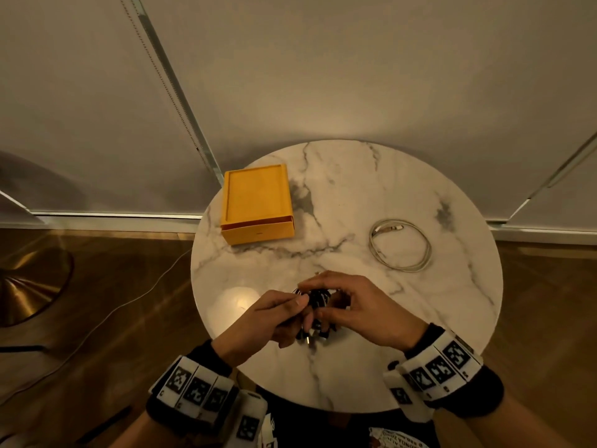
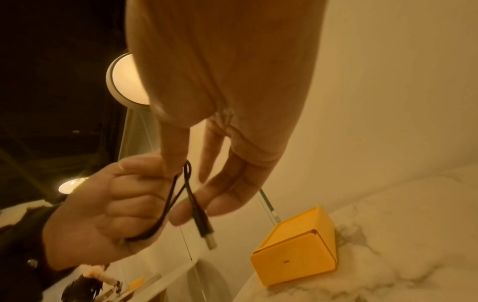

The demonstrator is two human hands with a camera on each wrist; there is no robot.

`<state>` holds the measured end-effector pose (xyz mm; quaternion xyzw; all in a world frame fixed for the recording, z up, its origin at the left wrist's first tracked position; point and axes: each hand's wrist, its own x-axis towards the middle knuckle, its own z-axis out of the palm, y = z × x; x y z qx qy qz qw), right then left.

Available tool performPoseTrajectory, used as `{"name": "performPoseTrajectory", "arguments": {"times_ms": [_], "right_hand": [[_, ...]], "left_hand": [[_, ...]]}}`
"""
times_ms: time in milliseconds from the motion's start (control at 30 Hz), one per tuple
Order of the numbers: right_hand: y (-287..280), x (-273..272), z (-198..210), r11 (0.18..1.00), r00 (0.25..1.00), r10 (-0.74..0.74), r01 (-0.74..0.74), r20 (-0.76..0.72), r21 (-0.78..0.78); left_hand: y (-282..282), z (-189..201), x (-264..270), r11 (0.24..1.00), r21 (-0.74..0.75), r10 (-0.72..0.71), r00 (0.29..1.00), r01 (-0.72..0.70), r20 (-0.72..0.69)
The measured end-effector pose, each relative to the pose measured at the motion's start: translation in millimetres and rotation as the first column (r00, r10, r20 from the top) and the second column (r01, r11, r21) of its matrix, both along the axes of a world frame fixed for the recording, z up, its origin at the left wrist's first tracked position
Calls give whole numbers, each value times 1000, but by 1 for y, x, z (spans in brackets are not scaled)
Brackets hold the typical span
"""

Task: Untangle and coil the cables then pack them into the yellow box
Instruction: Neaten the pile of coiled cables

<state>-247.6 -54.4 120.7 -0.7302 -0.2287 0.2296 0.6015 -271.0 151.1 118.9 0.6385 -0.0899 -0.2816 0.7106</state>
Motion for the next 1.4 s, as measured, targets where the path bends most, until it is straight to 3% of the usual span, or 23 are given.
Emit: {"name": "performPoseTrajectory", "arguments": {"times_ms": [100, 167, 333, 467, 533, 600, 700, 800, 867, 933, 1000, 1133, 1233, 1300, 1400], "right_hand": [[0, -2, 2, 995, 997, 24, -17, -73, 98], [1, -4, 5, 994, 993, -25, 37, -116, 107], [4, -4, 1, 995, 994, -76, 81, -81, 66], [1, -3, -4, 989, 983, -5, 31, 181, -146], [-1, 0, -5, 945, 945, 43, 66, 324, -320], [0, 2, -4, 916, 924, 16, 139, 382, -376], [3, 0, -7, 924, 925, -191, 283, 329, -258], [10, -4, -10, 940, 940, -340, 340, 42, -14], [13, -7, -9, 942, 943, -314, 324, -114, 90], [13, -9, -8, 948, 946, -252, 284, -205, 145], [12, -10, -5, 948, 946, -219, 264, -239, 176], [11, -9, -2, 925, 935, -235, 299, -265, 233], [10, -8, -2, 898, 937, -256, 321, -238, 300], [9, -8, -2, 877, 938, -259, 328, -229, 352], [10, -6, -1, 835, 928, -292, 365, -230, 412]], "left_hand": [[-1, 0, 0, 992, -116, 51, 996, -58, -67], [0, -1, 1, 982, -101, 153, 987, -157, -48], [-8, 0, 1, 914, 67, 379, 900, -401, 215], [-11, -1, -3, 893, 77, 425, 888, -443, 178], [-12, -2, -5, 897, 81, 425, 898, -435, 115], [-16, 0, -7, 900, 39, 433, 901, -434, 31], [-22, 5, -10, 888, -35, 456, 888, -458, -62], [-27, 6, -9, 867, -69, 491, 870, -494, -57], [-28, 6, -7, 855, -21, 519, 853, -519, 64], [-29, 5, -7, 835, 93, 498, 817, -542, 292], [-30, 5, -8, 807, 159, 441, 759, -568, 479], [-31, 5, -9, 777, 196, 401, 709, -599, 579], [-27, 2, -6, 719, 244, 327, 627, -651, 707], [-26, 0, -3, 701, 225, 324, 583, -677, 745], [-31, 1, 0, 738, 172, 354, 591, -653, 725]]}}
